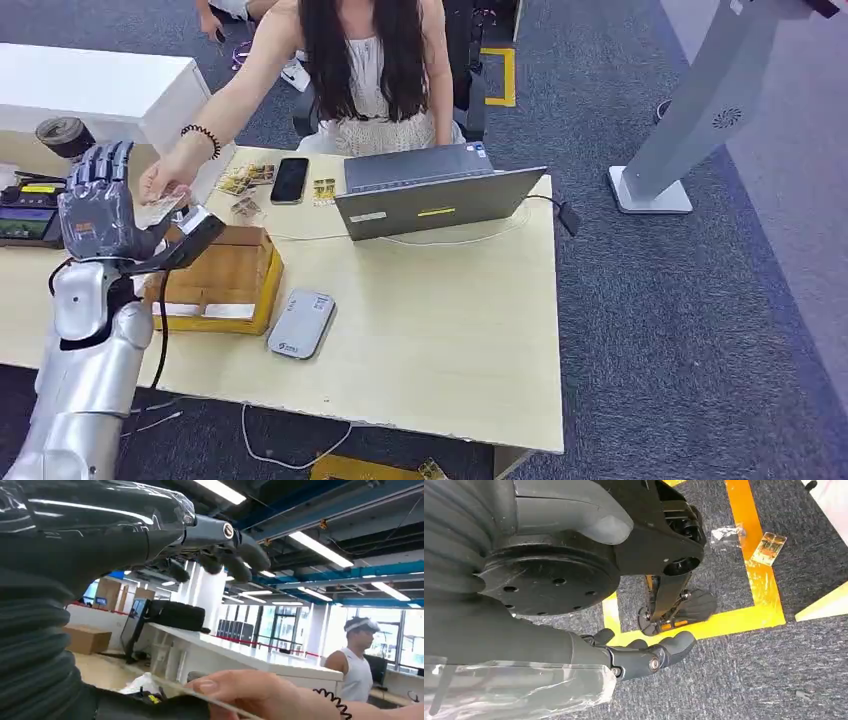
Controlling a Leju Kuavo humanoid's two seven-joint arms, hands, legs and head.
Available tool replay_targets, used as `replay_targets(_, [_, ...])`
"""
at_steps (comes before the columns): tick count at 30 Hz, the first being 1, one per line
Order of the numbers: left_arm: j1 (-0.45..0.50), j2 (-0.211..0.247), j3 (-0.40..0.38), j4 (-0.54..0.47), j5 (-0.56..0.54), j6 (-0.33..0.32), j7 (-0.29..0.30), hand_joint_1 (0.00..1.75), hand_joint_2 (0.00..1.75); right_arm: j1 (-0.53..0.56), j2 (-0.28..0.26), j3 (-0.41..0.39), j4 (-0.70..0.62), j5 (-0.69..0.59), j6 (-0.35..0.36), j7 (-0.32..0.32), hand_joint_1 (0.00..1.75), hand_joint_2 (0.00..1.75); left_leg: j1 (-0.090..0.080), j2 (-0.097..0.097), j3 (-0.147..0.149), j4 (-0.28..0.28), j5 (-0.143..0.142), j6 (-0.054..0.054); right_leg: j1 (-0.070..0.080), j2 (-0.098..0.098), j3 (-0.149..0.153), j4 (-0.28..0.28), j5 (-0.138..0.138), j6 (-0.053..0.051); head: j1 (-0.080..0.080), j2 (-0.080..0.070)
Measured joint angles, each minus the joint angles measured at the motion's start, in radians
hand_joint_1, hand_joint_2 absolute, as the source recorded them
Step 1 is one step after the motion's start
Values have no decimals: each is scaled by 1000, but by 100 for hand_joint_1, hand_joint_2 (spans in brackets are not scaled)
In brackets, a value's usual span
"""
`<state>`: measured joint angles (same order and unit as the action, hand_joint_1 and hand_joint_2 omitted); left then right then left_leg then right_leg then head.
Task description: Pass the card to the sensor for recognition and then transmit it.
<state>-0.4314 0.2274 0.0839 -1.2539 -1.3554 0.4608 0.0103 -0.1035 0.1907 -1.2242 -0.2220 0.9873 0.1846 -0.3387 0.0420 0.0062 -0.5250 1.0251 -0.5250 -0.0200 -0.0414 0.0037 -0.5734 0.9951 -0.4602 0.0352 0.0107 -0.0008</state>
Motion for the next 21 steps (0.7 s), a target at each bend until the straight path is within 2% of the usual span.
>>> replay_targets(21, [21, -2, -26, 3, 40, -3, -43, 175, 175, 1, 0, 3, 0, 0, 0, -11, 0, 175, 0, 0, 0, 0, 0, 0, 0, 0, -1, 0, 0, 0, 0, 0])
